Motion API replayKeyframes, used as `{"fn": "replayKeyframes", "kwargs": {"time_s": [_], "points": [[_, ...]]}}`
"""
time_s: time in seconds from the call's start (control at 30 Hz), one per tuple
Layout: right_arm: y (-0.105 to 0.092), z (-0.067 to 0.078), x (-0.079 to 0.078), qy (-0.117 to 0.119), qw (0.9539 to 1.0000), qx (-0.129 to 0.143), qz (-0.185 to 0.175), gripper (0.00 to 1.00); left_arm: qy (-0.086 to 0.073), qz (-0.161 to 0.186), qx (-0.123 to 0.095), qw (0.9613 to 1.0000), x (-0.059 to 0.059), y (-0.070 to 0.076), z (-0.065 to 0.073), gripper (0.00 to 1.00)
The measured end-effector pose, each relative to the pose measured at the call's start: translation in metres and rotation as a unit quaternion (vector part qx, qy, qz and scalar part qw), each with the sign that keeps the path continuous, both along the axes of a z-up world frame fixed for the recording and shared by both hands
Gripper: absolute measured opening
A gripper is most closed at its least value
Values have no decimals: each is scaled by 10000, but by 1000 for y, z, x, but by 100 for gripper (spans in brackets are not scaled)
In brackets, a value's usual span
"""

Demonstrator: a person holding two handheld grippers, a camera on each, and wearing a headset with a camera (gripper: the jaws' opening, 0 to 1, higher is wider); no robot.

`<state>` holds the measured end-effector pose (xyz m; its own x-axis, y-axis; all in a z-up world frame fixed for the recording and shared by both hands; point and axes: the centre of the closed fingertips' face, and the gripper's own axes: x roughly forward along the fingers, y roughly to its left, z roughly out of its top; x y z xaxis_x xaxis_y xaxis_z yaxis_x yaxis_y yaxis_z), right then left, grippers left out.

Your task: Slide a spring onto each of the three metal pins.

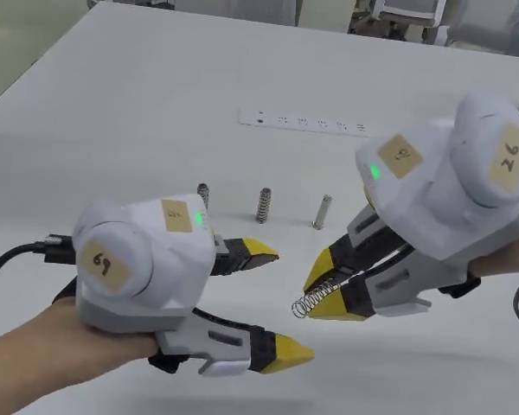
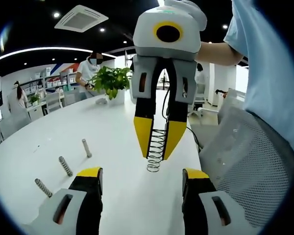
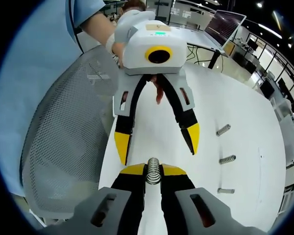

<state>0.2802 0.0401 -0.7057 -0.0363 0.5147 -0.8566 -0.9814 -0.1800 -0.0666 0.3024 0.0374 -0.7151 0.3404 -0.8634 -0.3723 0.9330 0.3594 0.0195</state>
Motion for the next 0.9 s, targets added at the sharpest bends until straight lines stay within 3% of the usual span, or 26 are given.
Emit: {"fn": "replayKeyframes", "kwargs": {"time_s": [0.4, 0.63, 0.9], "points": [[2, -1, 2, 10, 10000, -12, 42, 8, 230, 695, -59, 9973, 11, 25, -8, 98], [1, -2, 4, 23, 10000, -25, 42, 8, 279, 1116, -72, 9933, 21, 50, -12, 98], [1, -4, 5, 50, 9999, -69, 77, 8, 285, 1770, -157, 9837, 36, 86, -10, 98]]}}
